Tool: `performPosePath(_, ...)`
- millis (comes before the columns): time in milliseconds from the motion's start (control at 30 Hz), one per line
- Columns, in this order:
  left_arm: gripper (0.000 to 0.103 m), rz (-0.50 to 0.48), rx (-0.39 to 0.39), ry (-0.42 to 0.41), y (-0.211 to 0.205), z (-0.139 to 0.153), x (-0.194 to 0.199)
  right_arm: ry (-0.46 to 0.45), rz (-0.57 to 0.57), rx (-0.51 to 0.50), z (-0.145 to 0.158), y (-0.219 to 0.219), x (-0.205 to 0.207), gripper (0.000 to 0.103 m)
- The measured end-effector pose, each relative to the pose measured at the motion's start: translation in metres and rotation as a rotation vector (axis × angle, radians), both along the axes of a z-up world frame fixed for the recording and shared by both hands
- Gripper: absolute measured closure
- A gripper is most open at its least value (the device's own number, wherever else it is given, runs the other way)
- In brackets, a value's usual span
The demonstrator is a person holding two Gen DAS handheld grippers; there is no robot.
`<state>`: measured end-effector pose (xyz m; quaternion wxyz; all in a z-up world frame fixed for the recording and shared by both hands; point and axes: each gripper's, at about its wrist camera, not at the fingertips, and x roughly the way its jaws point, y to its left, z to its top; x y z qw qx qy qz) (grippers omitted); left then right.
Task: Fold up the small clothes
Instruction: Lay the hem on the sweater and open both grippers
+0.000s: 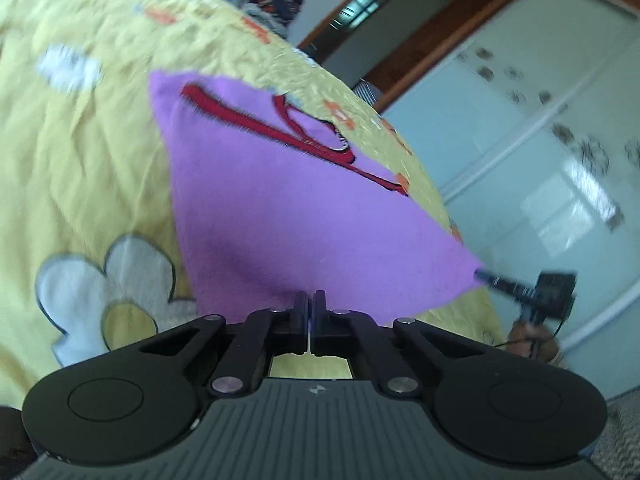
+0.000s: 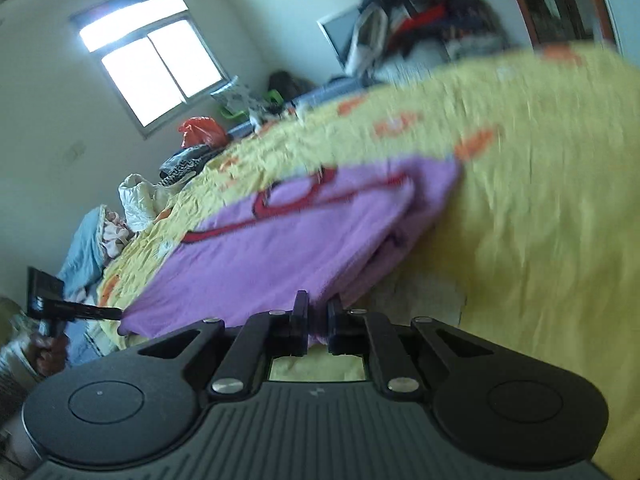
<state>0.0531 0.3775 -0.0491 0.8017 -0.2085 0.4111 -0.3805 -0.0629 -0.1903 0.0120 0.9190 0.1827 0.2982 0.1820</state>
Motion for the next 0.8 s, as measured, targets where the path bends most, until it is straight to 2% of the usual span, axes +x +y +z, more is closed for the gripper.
performPosePath(67, 0.103, -0.019, 0.064, -0.009, 0.001, 0.001, -0.002, 0.026, 0.005, -0.032, -0.003, -0.001, 0.002, 0.095)
performPosePath(167, 0.103, -0.050, 0.179, 0.043, 0.002, -0.022, -0.002, 0.126, -0.007, -0.078, -0.035, -0.003, 0.007, 0.095)
performPosePath(267, 0.103, -0.003, 0.062, 0.061, 0.016, -0.027, -0.006, 0.153, -0.015, -0.013, -0.044, -0.007, 0.006, 0.091)
performPosePath(300, 0.101, 0.021, 0.038, 0.056, 0.018, -0.025, -0.007, 0.151, -0.019, -0.017, -0.041, -0.006, 0.006, 0.083)
performPosePath(333, 0.088, 0.035, 0.002, 0.066, 0.021, -0.026, -0.007, 0.150, -0.036, -0.019, -0.039, -0.006, 0.007, 0.075)
performPosePath(367, 0.078, 0.035, -0.026, 0.078, 0.021, -0.028, -0.005, 0.153, -0.036, -0.015, -0.037, -0.006, 0.008, 0.052)
performPosePath(400, 0.057, 0.040, -0.041, 0.090, 0.020, -0.030, -0.003, 0.147, -0.017, -0.016, -0.036, -0.005, 0.009, 0.035)
performPosePath(433, 0.052, 0.048, -0.057, 0.106, 0.019, -0.035, 0.000, 0.134, -0.009, -0.018, -0.036, -0.002, 0.009, 0.034)
performPosePath(500, 0.052, 0.072, -0.134, 0.132, 0.020, -0.046, 0.003, 0.141, 0.015, 0.003, -0.039, 0.000, 0.011, 0.035)
performPosePath(533, 0.056, 0.095, -0.174, 0.144, 0.021, -0.052, 0.005, 0.138, 0.027, 0.004, -0.041, 0.004, 0.012, 0.036)
performPosePath(567, 0.059, 0.108, -0.210, 0.158, 0.020, -0.057, 0.007, 0.130, 0.031, 0.000, -0.043, 0.008, 0.013, 0.057)
performPosePath(600, 0.073, 0.122, -0.229, 0.173, 0.021, -0.062, 0.009, 0.133, 0.033, -0.004, -0.046, 0.011, 0.014, 0.090)
performPosePath(633, 0.101, 0.131, -0.235, 0.197, 0.021, -0.068, 0.012, 0.134, 0.025, -0.008, -0.048, 0.012, 0.014, 0.093)
performPosePath(700, 0.102, 0.144, -0.232, 0.226, 0.023, -0.077, 0.012, 0.113, 0.021, -0.017, -0.046, 0.012, 0.012, 0.094)
performPosePath(733, 0.101, 0.144, -0.211, 0.213, 0.024, -0.074, 0.011, 0.095, 0.005, -0.036, -0.042, 0.010, 0.010, 0.095)
performPosePath(800, 0.101, 0.152, -0.114, 0.165, 0.027, -0.059, 0.006, 0.072, -0.023, -0.082, -0.033, 0.006, 0.004, 0.095)
